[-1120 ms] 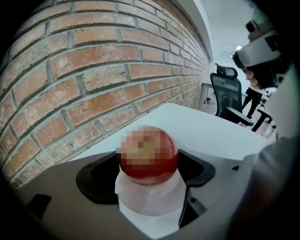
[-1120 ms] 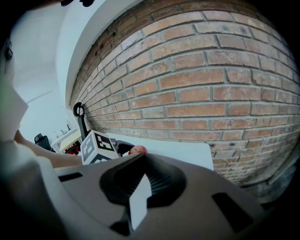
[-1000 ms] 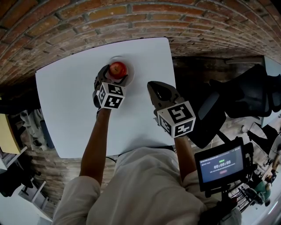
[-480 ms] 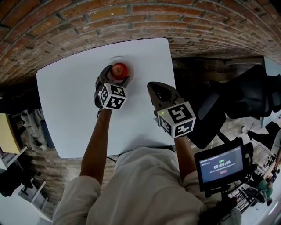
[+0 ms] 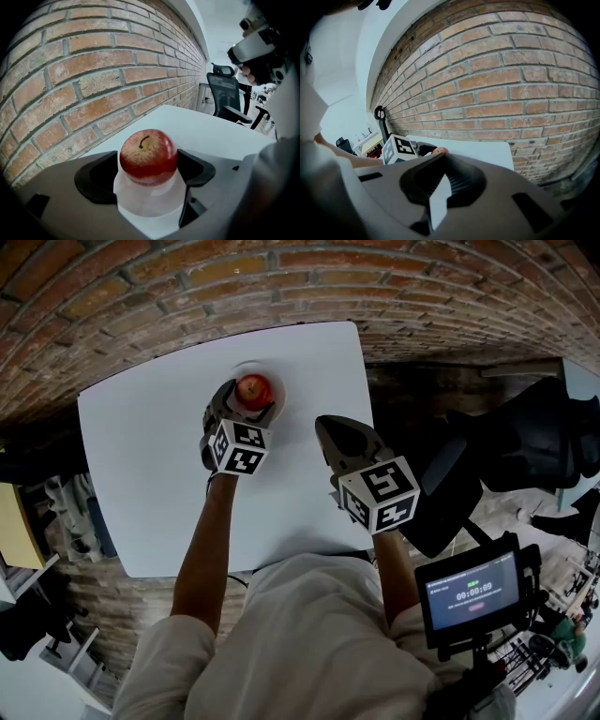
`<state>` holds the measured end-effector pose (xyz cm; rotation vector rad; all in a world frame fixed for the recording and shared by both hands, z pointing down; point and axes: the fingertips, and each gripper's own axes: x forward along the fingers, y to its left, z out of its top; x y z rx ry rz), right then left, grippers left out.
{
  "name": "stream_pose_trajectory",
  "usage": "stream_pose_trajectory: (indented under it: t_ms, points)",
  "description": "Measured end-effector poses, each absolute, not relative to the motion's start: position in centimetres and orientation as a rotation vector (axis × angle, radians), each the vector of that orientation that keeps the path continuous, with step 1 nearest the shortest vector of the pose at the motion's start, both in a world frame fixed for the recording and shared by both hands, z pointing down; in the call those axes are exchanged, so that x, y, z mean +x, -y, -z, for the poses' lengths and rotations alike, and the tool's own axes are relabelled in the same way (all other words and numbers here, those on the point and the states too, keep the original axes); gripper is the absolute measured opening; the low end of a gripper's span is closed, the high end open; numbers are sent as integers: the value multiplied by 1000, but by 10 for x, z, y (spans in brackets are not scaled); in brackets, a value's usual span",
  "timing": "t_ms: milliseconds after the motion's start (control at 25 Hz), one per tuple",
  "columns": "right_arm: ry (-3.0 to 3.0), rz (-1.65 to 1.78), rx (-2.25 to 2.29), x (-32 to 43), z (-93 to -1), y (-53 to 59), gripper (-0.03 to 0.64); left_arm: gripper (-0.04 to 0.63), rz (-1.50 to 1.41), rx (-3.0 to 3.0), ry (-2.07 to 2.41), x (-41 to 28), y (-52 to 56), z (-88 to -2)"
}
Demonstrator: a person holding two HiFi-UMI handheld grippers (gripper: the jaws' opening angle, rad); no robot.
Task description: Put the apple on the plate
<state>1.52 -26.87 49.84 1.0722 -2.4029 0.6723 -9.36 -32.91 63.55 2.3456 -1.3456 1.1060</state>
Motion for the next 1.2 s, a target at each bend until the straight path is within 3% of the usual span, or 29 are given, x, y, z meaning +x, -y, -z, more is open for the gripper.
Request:
stream_pose_trajectory:
  t_ms: [1200]
  points:
    - [2449, -593, 1093, 17, -461, 256, 3, 387, -946, 2403, 1378, -87, 297, -583]
